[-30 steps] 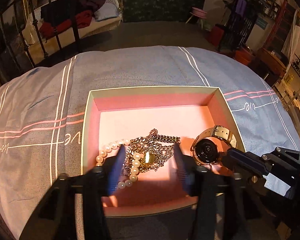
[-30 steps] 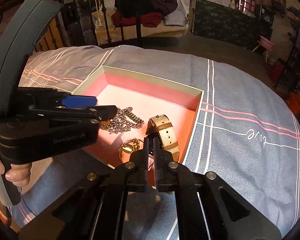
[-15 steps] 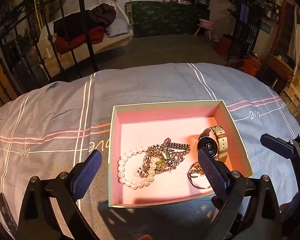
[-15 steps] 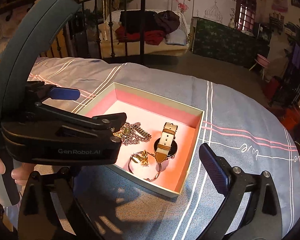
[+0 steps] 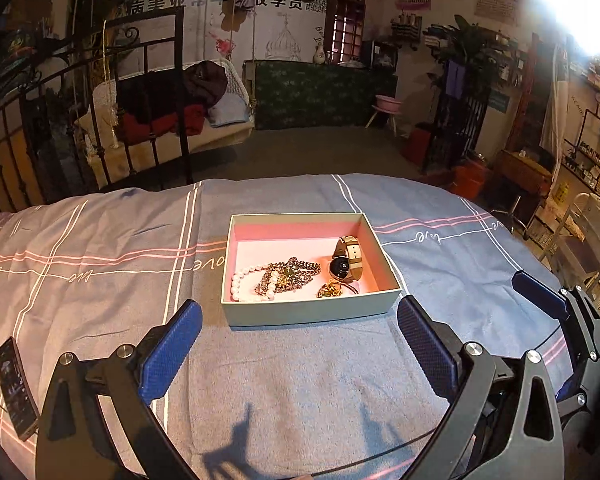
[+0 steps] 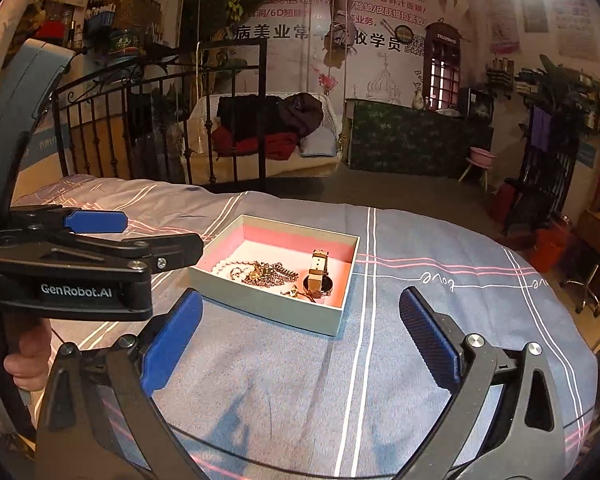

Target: Organize jewelry

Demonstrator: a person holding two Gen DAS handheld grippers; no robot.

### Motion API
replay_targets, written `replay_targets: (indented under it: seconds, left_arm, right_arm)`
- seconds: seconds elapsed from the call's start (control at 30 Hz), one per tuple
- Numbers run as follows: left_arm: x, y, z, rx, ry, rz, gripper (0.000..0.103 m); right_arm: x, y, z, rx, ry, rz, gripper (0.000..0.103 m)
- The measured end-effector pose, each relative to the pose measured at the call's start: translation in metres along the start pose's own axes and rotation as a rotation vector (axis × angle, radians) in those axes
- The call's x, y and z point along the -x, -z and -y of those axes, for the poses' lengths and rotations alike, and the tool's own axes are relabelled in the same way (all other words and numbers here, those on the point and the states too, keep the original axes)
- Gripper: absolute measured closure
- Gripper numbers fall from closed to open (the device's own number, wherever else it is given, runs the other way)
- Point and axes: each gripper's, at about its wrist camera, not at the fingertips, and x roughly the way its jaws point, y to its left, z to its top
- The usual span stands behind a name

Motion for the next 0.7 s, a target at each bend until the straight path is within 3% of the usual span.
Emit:
replay_targets:
  seconds: [0.37,0.7]
  left_arm:
    - [0.038,0.009,0.010,0.003,-0.016,0.112,0.007]
    - [0.053,0.017,0.007,0.014,-0.034,0.166,0.007]
  right_arm:
    - [0.049,0.013,0.001,-0.026,0.047,0.139,0.006]
    - [0.058,0.013,-0.005,-0.007,0.048,0.173,0.006]
